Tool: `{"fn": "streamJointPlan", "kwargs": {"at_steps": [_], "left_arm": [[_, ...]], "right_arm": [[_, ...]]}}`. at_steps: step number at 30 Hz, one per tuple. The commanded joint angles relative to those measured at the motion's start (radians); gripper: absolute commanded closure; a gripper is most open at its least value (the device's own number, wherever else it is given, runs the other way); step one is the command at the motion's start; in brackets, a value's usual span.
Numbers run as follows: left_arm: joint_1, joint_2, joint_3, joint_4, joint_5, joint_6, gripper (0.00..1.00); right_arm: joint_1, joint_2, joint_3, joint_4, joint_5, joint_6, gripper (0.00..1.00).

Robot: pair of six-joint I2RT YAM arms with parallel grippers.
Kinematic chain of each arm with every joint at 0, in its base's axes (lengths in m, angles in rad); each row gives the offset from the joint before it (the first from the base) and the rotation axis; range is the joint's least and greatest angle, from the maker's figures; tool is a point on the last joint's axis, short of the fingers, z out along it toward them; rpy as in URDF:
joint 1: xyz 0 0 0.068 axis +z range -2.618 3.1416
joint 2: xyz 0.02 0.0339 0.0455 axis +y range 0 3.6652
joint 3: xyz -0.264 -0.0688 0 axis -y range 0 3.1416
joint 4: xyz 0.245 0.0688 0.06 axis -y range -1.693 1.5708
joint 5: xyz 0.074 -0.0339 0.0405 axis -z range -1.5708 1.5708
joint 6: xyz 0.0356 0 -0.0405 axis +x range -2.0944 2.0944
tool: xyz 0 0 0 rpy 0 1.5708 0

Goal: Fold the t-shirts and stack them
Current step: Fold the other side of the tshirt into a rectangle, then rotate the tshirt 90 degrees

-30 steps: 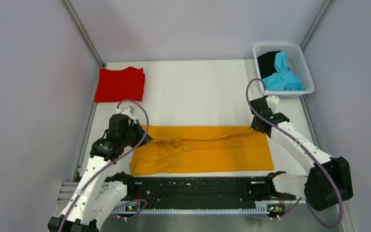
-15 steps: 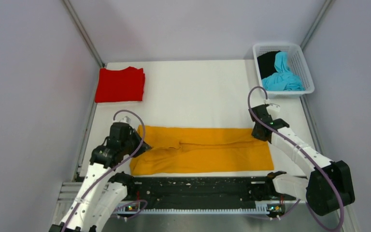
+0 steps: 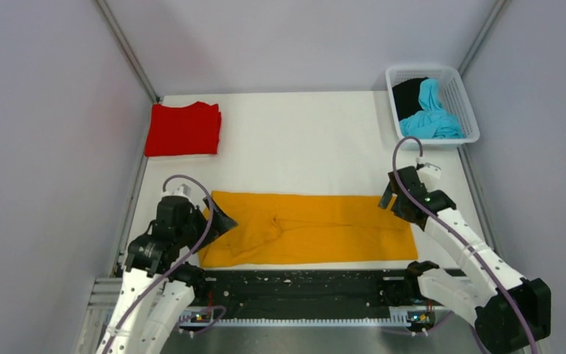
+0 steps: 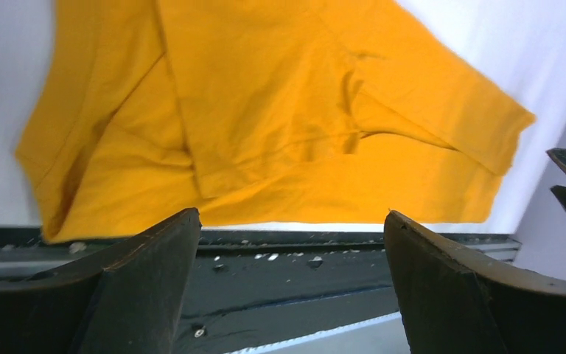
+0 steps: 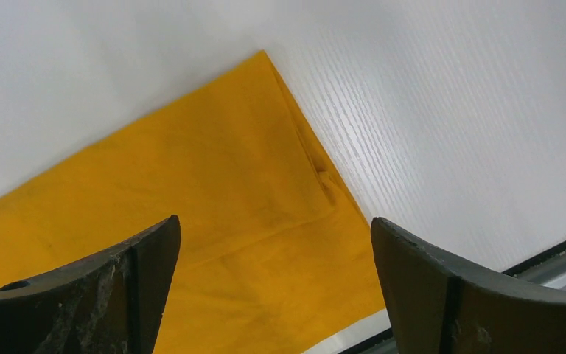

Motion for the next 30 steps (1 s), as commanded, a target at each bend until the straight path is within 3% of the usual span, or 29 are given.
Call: {"fn": "streamJointPlan", "kwargs": {"at_steps": [1, 8, 11, 16, 24, 27, 30], "left_arm": [[-0.004, 0.065, -0.049, 0.256, 0.136, -0.023, 0.01], [-0.013, 0.389, -0.151, 0.705, 0.245, -0.113, 0.01], [-0.015, 0.557, -0.145, 0.847, 0.251, -0.128, 0.01], [-0.015, 0.848, -0.028, 0.875, 0.197, -0.09, 0.01], [-0.015, 1.32, 0.346, 0.844, 0.196, -0.04, 0.01], [-0.018, 1.523, 0.582, 0.839, 0.25, -0.054, 0.01], [-0.043, 1.734, 0.93, 0.839, 0.308, -0.102, 0.01]], "right_arm": [[0.01, -0.052, 0.052, 0.074, -0.046, -0.087, 0.01], [0.012, 0.039, -0.045, 0.392, -0.53, -0.197, 0.01], [0.023, 0.108, -0.058, 0.457, -0.572, -0.217, 0.01], [0.036, 0.213, -0.077, 0.531, -0.587, -0.235, 0.01], [0.086, 0.289, -0.14, 0.577, -0.608, -0.188, 0.01], [0.104, 0.3, -0.164, 0.572, -0.639, -0.178, 0.01], [0.158, 0.305, -0.169, 0.564, -0.687, -0.17, 0.01]]}}
